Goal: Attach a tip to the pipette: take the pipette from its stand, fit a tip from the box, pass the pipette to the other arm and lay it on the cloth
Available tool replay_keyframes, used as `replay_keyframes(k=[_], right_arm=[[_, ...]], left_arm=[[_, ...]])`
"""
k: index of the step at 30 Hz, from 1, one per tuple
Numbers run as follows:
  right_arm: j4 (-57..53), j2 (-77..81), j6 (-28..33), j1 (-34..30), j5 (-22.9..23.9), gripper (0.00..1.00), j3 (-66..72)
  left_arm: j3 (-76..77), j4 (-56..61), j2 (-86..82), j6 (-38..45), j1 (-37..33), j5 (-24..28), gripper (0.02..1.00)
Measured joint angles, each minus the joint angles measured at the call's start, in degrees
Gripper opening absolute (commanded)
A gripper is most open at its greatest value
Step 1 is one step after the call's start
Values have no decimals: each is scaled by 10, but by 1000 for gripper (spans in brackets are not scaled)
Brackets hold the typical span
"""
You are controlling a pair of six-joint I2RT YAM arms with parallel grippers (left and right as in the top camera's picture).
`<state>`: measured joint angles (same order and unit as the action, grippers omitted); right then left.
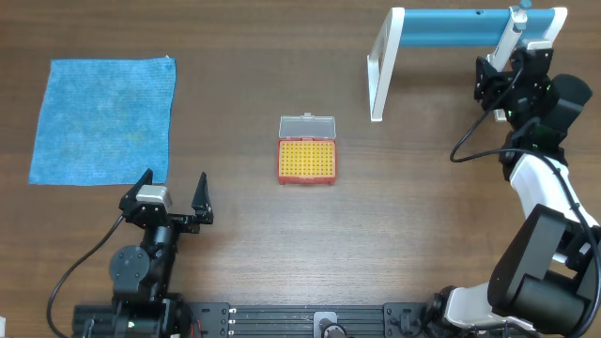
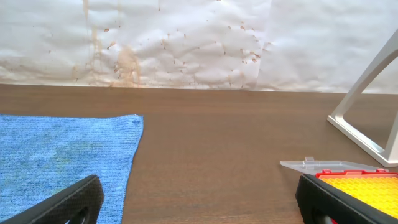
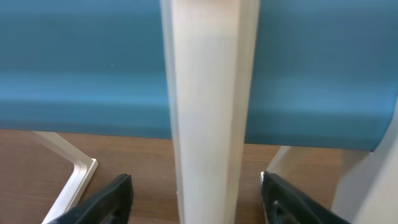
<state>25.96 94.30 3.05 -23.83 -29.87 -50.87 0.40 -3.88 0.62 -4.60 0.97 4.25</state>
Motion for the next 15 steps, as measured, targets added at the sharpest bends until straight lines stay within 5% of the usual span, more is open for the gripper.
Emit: replay_keyframes(k=[9,15], right_arm=[[0,0,-8,7,2,404,0],[0,0,-12,7,7,185,0]], left_arm=[[0,0,0,0,0,0,998],[0,0,0,0,0,0,998]])
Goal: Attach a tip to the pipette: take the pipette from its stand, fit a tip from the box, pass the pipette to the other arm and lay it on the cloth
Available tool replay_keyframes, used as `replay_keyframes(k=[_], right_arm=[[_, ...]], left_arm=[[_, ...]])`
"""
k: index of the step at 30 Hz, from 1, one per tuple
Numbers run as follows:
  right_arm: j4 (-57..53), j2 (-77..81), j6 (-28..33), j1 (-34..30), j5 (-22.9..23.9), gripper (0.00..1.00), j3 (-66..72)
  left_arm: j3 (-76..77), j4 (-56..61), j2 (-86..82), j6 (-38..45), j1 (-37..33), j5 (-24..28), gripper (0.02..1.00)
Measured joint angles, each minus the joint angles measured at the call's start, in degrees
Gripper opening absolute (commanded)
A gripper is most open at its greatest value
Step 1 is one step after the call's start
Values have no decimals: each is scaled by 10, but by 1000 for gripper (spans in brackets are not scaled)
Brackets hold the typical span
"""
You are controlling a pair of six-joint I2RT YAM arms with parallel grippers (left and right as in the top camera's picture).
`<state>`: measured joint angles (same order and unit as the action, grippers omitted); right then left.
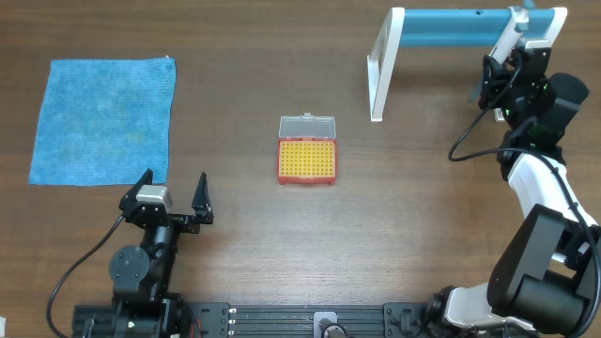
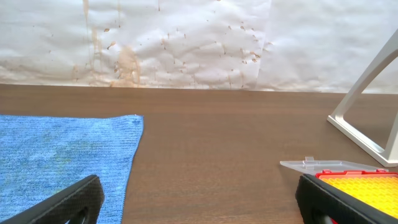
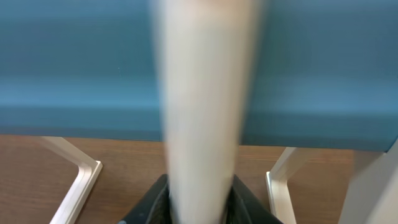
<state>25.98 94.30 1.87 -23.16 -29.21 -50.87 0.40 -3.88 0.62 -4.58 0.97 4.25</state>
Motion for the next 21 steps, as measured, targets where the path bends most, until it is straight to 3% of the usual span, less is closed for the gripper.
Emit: replay_keyframes(k=[2,12,17,19,21], right_arm=[[0,0,0,0,0,88,0],[-3,-12,1,-5,0,80,0],[-39,-122,1,-24,0,77,-2],[-71,-160,1,-21,-18,80,-2],[-82,-202,-11,2,-73,77,-2]], left_arm=[[0,0,0,0,0,0,998],[0,0,0,0,0,0,998],[0,0,0,0,0,0,998],[0,0,0,0,0,0,998],[0,0,0,0,0,0,998]])
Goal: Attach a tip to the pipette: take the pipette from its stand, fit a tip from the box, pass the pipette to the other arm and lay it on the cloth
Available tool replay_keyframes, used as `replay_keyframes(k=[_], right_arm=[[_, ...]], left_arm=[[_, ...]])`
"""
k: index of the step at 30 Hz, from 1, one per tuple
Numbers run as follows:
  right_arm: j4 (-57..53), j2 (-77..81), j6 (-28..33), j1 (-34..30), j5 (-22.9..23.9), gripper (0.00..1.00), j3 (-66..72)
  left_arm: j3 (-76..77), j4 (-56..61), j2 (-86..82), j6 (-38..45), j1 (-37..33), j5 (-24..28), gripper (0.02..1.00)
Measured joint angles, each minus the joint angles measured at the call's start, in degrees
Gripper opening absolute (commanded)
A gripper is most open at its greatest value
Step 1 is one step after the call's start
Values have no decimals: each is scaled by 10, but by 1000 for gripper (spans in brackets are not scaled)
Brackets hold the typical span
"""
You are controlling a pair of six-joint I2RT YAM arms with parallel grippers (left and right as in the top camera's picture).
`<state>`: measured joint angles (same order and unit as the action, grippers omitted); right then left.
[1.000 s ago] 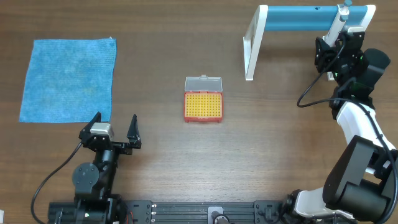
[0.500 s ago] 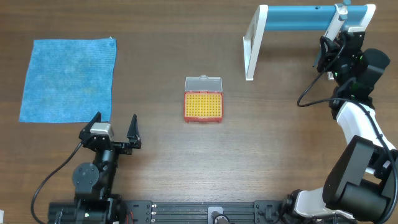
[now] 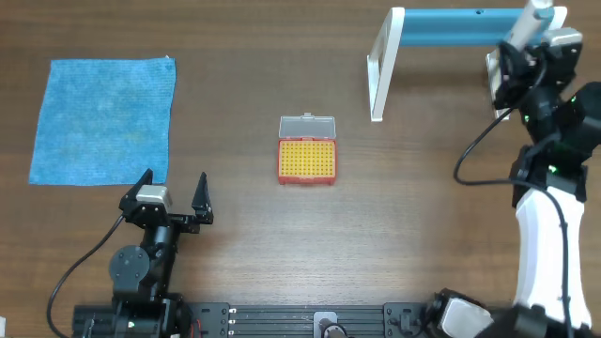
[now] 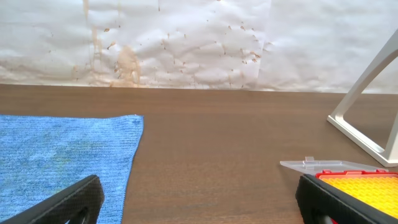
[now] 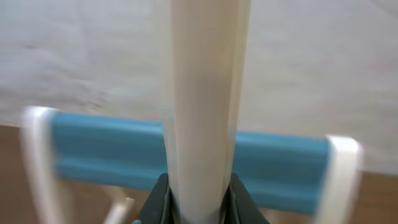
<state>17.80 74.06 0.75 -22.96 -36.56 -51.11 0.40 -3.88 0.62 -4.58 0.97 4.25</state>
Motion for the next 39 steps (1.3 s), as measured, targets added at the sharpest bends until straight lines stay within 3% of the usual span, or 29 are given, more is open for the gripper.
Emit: replay_keyframes(k=[3,6,8,10,13,20,39], right_arm=[[43,-23,-36,87,-103,77,3],[121,-22,-63,214,-159,80,38],[196,-7,-73,307,-179,75,83],[285,27,-79,360,-184,75,120],[336,88,-93,415,-177,77,141],[406,208,-102,433,-161,77,143],[407,225,-60,406,-135,75,167]], left_arm=[[0,0,0,0,0,0,998],[0,0,0,0,0,0,996],[0,0,0,0,0,0,998],[0,0,0,0,0,0,998],[0,0,0,0,0,-2,998],[0,0,0,0,0,-2,1000],[0,0,0,0,0,-2,998]])
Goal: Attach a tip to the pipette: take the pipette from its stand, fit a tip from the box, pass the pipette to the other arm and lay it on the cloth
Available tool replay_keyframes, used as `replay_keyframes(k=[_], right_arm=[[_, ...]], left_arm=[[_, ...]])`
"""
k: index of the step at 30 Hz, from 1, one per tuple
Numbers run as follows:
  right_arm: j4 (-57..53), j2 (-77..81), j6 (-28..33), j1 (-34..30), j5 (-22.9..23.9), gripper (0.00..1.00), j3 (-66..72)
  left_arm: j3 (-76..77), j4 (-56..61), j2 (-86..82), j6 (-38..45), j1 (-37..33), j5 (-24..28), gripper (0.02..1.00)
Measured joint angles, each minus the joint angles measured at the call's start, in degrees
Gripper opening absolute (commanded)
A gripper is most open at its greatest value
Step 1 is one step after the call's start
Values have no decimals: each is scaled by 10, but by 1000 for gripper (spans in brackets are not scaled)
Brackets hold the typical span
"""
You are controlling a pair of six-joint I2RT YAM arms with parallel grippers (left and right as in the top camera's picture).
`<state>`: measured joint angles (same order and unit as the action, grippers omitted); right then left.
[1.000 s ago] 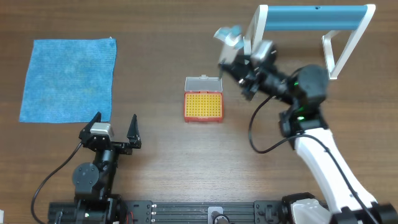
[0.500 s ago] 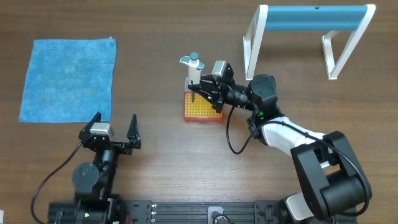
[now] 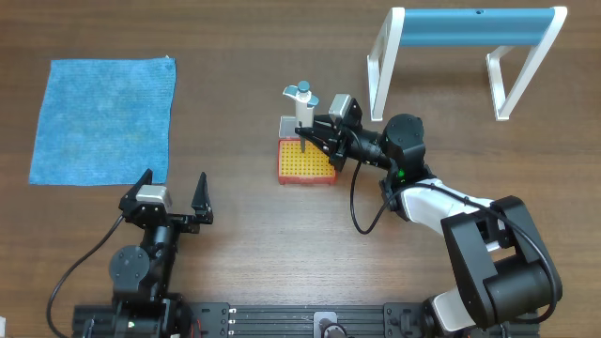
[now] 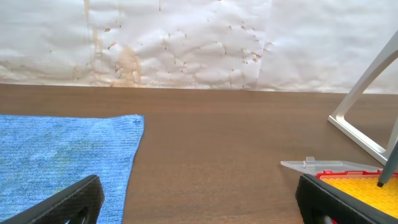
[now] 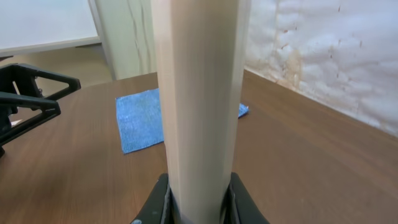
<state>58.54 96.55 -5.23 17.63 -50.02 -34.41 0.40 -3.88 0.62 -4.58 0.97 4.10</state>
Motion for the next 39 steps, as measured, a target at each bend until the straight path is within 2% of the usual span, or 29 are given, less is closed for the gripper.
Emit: replay_keyframes(k=[39], right_arm=[[5,20,43,17,11,75,3]], left_arm=[[0,0,0,0,0,0,998]])
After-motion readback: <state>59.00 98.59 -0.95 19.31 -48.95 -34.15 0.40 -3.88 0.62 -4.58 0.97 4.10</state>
